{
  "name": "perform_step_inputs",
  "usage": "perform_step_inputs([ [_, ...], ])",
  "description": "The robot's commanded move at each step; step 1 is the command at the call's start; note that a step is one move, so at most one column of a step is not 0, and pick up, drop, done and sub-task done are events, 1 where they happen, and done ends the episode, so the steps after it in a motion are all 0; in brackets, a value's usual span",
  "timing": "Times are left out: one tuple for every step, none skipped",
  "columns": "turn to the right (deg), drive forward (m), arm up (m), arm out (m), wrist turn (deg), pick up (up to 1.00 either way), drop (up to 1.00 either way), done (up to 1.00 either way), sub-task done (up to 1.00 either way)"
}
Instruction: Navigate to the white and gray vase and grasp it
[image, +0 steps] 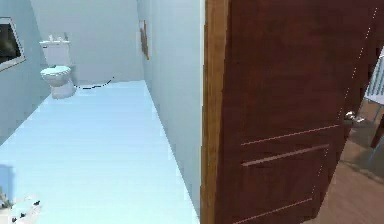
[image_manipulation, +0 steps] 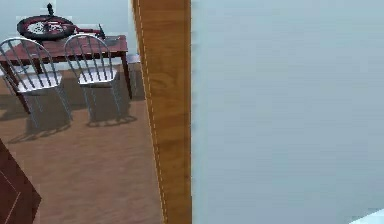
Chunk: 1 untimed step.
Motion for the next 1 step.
perform_step_inputs([
  [0.0,0.3,0.0,0.0,0.0,0.0,0.0,0.0,0.0],
])
